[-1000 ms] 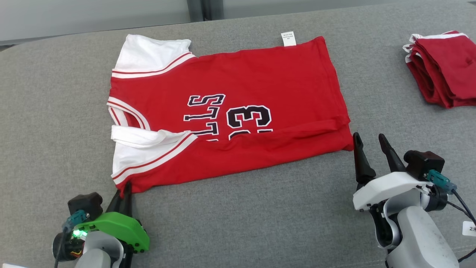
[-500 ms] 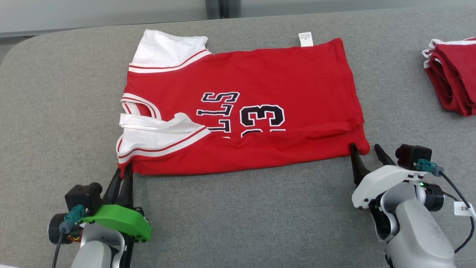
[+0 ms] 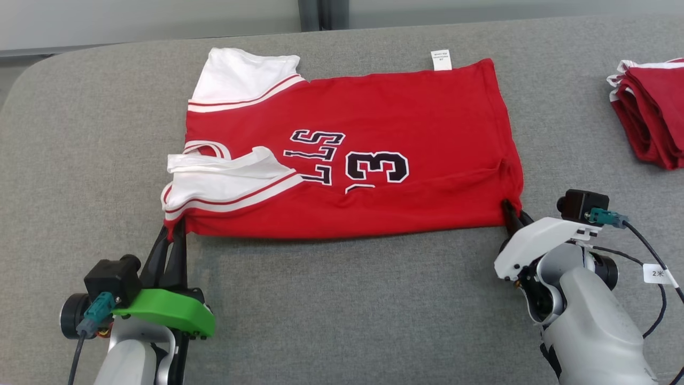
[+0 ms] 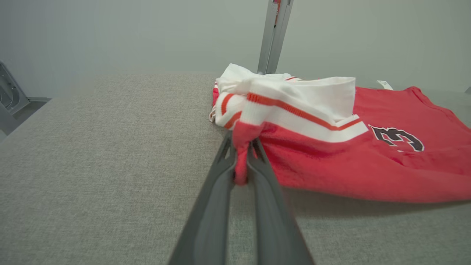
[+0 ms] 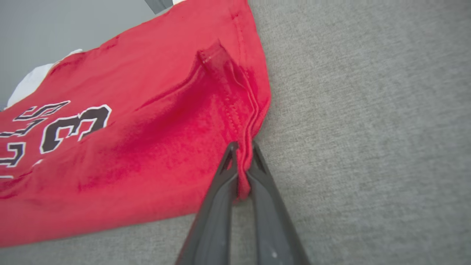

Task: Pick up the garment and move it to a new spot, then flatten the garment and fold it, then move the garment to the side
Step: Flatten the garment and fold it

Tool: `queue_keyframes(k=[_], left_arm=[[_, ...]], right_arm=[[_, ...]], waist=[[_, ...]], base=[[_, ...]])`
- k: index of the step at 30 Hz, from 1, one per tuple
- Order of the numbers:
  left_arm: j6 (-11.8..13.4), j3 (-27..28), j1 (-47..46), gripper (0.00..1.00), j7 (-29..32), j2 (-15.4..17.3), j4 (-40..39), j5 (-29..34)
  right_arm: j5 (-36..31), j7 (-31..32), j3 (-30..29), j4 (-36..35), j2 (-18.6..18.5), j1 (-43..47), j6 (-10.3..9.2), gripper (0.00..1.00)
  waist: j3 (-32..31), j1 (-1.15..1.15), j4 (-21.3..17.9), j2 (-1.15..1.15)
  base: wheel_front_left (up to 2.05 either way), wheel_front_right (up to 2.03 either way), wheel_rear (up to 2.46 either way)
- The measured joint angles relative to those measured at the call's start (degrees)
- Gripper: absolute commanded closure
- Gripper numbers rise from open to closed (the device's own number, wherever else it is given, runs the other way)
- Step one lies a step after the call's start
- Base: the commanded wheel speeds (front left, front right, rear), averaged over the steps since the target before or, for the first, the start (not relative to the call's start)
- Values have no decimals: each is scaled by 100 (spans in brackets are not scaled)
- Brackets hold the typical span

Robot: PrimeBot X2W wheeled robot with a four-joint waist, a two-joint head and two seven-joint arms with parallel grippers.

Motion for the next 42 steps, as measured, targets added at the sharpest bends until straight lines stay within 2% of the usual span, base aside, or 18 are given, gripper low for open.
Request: queue_keyframes(k=[6, 10, 14, 18, 22, 29, 30, 32, 33, 34, 35, 36, 37, 42], left_arm=[[21, -27, 54, 100, -21, 101, -299, 40], [55, -49, 388, 100, 80, 176, -665, 51], [141, -80, 904, 100, 432, 260, -1073, 20], [207, -132, 1471, 100, 846, 319, -1445, -43], [266, -189, 1868, 100, 1115, 291, -1711, -213], [296, -279, 2140, 100, 1329, 166, -1644, -376], [296, -294, 2157, 100, 1349, 163, -1608, -377], [316, -307, 2189, 100, 1365, 151, -1521, -407], [321, -309, 2189, 100, 1362, 147, -1490, -411], [326, -307, 2189, 86, 1351, 145, -1457, -414], [331, -302, 2192, 55, 1337, 143, -1418, -415], [343, -302, 2193, 4, 1326, 140, -1391, -417], [344, -300, 2196, 0, 1305, 136, -1372, -422], [385, -220, 2149, 0, 1214, 222, -1396, -412]], right_arm=[[452, 67, 177, -588, -131, 164, 0, 100], [760, 293, 269, -1285, -289, 686, 0, 100], [990, 577, 237, -2115, -387, 1382, 0, 100], [917, 831, 10, -2778, -452, 2088, 0, 100], [788, 1087, -231, -3263, -357, 2633, 0, 100], [670, 1316, -452, -3515, -143, 2987, 0, 98], [646, 1316, -463, -3504, -127, 2989, 0, 79], [614, 1313, -513, -3467, -98, 2998, 0, 53], [613, 1311, -527, -3449, -94, 3006, 0, 18], [603, 1259, -550, -3427, -85, 3014, -1, 0], [591, 1193, -580, -3410, -74, 3014, 0, 0], [590, 1165, -601, -3390, -68, 3011, -1, 0], [571, 1149, -621, -3363, -68, 3011, -1, 0], [424, 1006, -742, -3374, -122, 2972, -1, 0]], waist=[[-105, 0, -30, 0], [-195, 0, -45, 0], [-279, 0, -62, 0], [-345, 0, -74, 0], [-401, 0, -80, 0], [-477, 0, -132, 0], [-485, 0, -139, 0], [-502, 0, -156, 0], [-508, 0, -162, 0], [-514, 0, -169, 0], [-519, 0, -180, 0], [-521, 0, -188, 0], [-522, 0, -198, 0], [-482, 0, -217, 0]], base=[[0, 0, 0], [0, 0, 0], [0, 0, 0], [0, 0, 0], [0, 0, 0], [0, 0, 0], [0, 0, 0], [0, 0, 0], [0, 0, 0], [0, 0, 0], [0, 0, 0], [0, 0, 0], [0, 0, 0], [0, 0, 0]])
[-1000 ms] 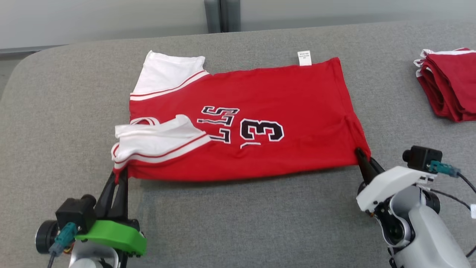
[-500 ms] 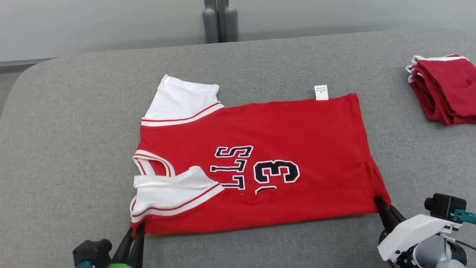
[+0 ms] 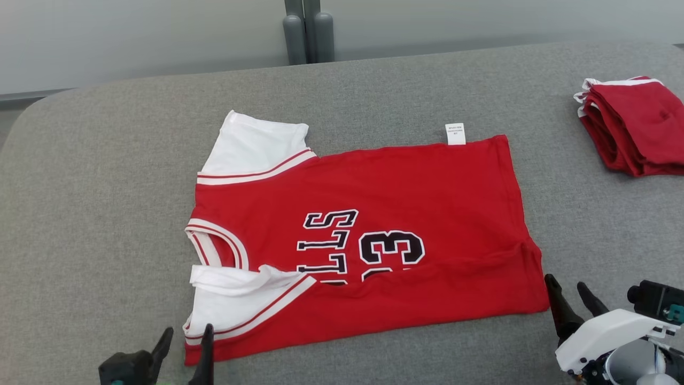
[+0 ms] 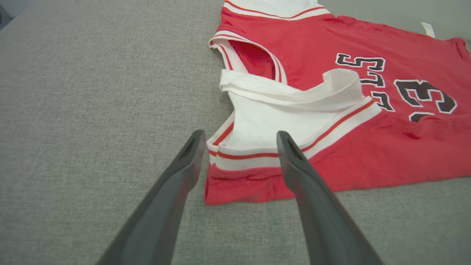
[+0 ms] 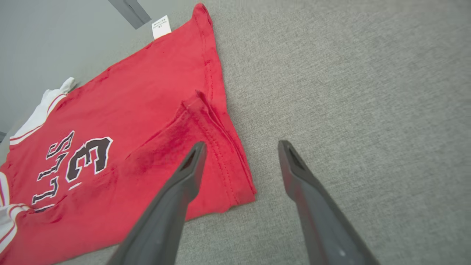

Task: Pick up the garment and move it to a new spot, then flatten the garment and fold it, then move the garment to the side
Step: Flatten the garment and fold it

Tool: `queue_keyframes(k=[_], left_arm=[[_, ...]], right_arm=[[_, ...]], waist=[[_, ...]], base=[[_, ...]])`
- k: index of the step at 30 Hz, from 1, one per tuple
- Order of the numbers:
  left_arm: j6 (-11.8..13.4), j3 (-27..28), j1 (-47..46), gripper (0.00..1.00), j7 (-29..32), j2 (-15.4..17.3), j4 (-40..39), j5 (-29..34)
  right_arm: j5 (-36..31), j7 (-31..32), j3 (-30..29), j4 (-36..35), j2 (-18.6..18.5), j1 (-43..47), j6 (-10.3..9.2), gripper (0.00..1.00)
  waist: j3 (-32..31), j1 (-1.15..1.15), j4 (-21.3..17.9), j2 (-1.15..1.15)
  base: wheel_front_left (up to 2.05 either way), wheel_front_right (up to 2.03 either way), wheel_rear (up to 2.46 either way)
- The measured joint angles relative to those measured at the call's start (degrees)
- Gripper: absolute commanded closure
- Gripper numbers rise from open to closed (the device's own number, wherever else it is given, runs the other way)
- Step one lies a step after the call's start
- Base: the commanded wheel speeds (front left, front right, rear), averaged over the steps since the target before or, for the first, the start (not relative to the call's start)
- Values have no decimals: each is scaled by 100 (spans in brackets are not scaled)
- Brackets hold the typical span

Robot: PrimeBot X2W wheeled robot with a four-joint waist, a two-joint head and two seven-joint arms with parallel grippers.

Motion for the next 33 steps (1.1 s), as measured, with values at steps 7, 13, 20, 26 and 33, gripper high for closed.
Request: queue_keyframes(k=[7, 13, 20, 26, 33], left_arm=[[-122, 16, -826, 0, 90, 389, -42, 211], [-352, -16, -2139, 0, 198, 653, 121, 347], [-582, -267, -3786, 0, 223, 731, 951, 461], [-698, -536, -4862, 0, 514, 789, 2045, 481], [-695, -419, -5875, 0, 684, 876, 2986, 410]], right_arm=[[-93, -208, 149, -204, -67, -374, 0, 0], [-209, -307, 521, -176, -160, -889, 0, 0], [-274, -433, 1129, 43, -255, -1751, 0, 0], [-269, -515, 1523, 159, -345, -2331, 0, 0], [-215, -666, 1839, 243, -405, -2753, 0, 0]], waist=[[188, 0, -54, 0], [471, 0, -137, 0], [961, 1, -286, 0], [1419, 1, -430, 0], [1915, 1, -650, 0]], base=[[0, 0, 0], [0, 0, 0], [0, 0, 0], [0, 0, 0], [0, 0, 0]])
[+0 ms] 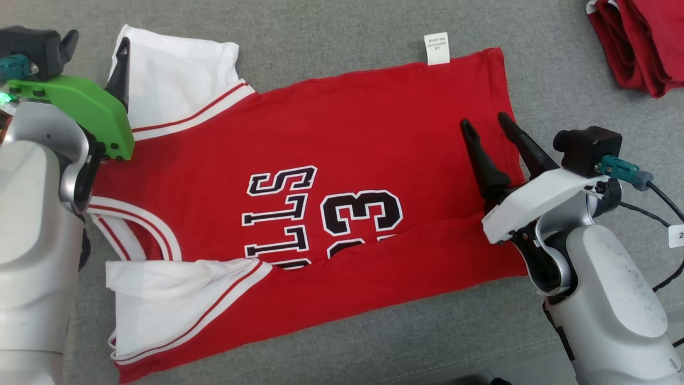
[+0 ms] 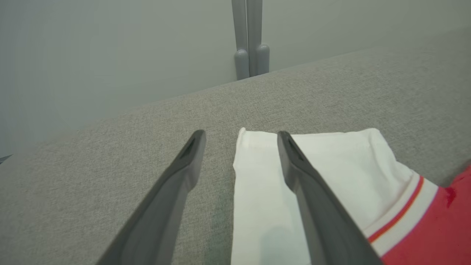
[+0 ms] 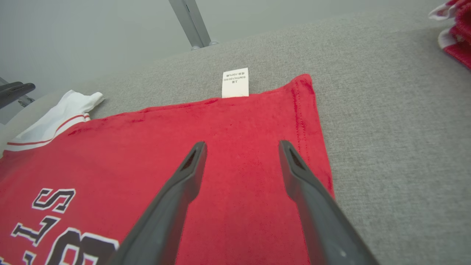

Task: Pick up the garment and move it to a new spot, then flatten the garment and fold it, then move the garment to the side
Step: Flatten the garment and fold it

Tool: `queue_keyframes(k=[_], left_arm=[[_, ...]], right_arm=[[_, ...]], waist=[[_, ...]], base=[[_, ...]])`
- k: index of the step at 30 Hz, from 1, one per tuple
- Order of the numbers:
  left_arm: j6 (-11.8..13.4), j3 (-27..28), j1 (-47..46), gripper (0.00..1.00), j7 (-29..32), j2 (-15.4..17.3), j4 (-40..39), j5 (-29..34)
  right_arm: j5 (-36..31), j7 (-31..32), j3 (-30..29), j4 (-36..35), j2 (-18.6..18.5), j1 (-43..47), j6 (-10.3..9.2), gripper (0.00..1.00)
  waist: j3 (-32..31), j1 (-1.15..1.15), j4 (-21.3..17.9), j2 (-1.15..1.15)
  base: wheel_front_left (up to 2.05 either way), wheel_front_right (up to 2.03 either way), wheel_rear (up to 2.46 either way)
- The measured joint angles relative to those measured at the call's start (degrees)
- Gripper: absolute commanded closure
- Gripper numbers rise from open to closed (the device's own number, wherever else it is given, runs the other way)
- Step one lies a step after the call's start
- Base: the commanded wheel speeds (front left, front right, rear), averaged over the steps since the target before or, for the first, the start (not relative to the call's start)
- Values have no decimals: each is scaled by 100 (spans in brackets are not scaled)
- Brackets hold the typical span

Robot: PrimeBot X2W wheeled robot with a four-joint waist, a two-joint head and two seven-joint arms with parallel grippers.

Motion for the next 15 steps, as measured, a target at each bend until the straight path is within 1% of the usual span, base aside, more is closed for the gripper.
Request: queue_keyframes(k=[6, 12, 14, 15], left_arm=[[-8, -127, -426, 0, 282, 157, 556, 41], [-26, -201, -705, 0, 375, 200, 855, 38], [2, -216, -771, 0, 396, 201, 965, 40], [2, -235, -803, 31, 427, 200, 1010, 41]], right_arm=[[75, -127, 167, 86, -31, -201, 1, 0], [92, -216, 218, 116, -85, -319, 0, 0], [96, -222, 235, 118, -88, -372, 1, 0], [98, -222, 248, 119, -94, -396, 1, 0]], waist=[[315, 0, -222, 0], [479, 0, -387, 0], [494, 0, -415, 0], [491, 0, -422, 0]], base=[[0, 0, 0], [0, 0, 0], [0, 0, 0], [0, 0, 0]])
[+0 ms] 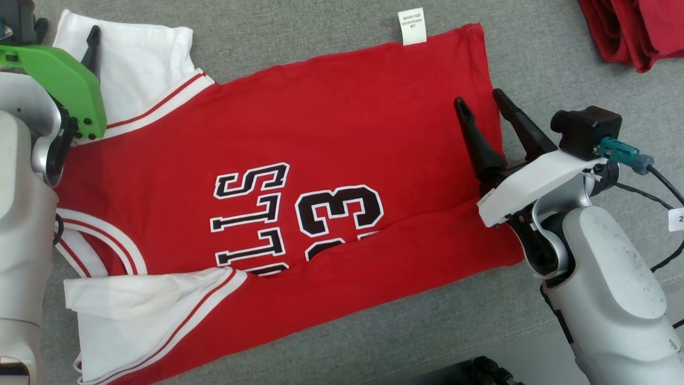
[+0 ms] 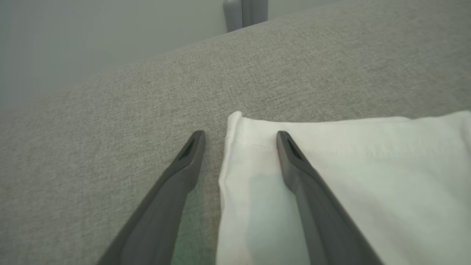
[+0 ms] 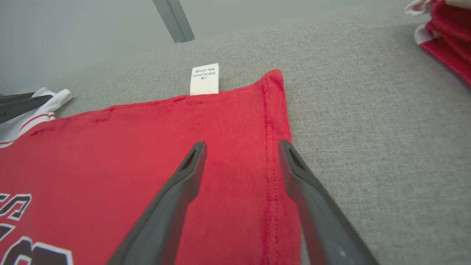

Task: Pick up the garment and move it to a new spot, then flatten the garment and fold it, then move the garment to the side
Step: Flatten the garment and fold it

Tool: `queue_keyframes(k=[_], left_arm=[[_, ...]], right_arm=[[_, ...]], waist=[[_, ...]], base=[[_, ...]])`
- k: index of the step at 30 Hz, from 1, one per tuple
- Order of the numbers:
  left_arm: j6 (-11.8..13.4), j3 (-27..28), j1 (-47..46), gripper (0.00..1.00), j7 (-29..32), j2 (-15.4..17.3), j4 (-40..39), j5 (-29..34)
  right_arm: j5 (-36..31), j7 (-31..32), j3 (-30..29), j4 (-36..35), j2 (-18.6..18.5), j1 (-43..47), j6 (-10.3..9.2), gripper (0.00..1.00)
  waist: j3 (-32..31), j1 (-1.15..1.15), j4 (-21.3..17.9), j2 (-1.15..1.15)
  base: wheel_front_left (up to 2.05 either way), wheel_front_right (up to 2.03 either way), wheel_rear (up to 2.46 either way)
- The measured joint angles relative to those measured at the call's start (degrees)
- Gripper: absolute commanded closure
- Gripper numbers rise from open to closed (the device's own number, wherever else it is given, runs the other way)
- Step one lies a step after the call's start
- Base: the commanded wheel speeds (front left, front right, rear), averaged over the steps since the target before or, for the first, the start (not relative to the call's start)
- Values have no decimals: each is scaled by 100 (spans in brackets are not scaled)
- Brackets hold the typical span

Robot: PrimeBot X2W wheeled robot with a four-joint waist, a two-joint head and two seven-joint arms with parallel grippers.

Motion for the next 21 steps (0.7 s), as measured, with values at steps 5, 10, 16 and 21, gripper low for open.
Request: queue_keyframes(k=[5, 10, 16, 21], left_arm=[[-1, -73, -72, 100, -88, -37, 143, 0], [-1, -143, -70, 100, -458, -52, 188, 35], [-29, -199, 81, 100, -957, -288, -16, -118], [-53, -250, 388, 100, -1333, -463, -358, -319]], right_arm=[[-35, 1, 58, 3, -101, -178, -1, 0], [-187, 146, 166, 192, -346, -508, 0, 0], [-387, 338, 416, 889, -687, -1003, 0, 0], [-478, 328, 423, 1607, -903, -1327, 0, 0]], waist=[[-27, 0, 11, 0], [-103, 0, 100, 0], [-245, 0, 309, 0], [-378, 0, 574, 0]], base=[[0, 0, 0], [0, 0, 0], [0, 0, 0], [0, 0, 0]])
